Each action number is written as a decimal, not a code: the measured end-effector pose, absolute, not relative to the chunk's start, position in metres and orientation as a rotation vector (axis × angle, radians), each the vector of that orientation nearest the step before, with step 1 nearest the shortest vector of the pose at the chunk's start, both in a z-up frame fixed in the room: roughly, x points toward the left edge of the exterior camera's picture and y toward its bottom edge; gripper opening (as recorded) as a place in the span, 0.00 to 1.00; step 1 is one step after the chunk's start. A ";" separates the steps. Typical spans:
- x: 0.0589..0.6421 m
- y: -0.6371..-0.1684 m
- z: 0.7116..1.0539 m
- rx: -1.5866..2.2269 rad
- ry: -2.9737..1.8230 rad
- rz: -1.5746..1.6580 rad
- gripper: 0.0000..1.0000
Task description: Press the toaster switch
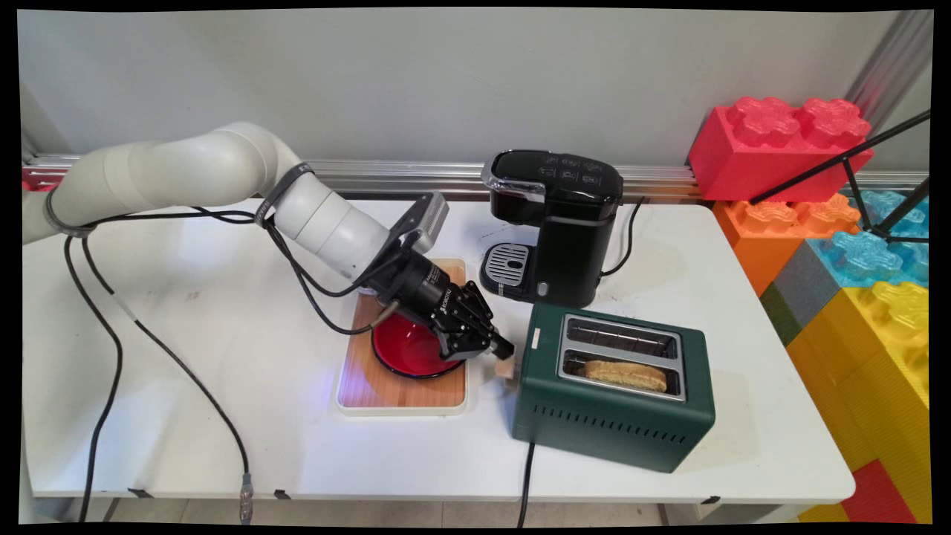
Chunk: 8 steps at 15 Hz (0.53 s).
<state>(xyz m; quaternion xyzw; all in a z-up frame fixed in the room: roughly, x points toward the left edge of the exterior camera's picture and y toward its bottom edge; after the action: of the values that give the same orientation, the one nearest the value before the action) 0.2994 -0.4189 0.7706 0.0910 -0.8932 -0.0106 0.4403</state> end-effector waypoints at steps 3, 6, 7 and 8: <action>0.300 -0.418 0.770 0.229 -2.220 -0.028 0.00; 0.300 -0.417 0.769 0.232 -2.219 -0.029 0.00; 0.300 -0.417 0.769 0.233 -2.219 -0.029 0.00; 0.300 -0.417 0.768 0.234 -2.219 -0.029 0.00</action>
<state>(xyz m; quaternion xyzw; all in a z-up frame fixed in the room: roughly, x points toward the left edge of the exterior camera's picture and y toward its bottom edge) 0.3002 -0.4170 0.7681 0.0941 -0.8931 -0.0116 0.4397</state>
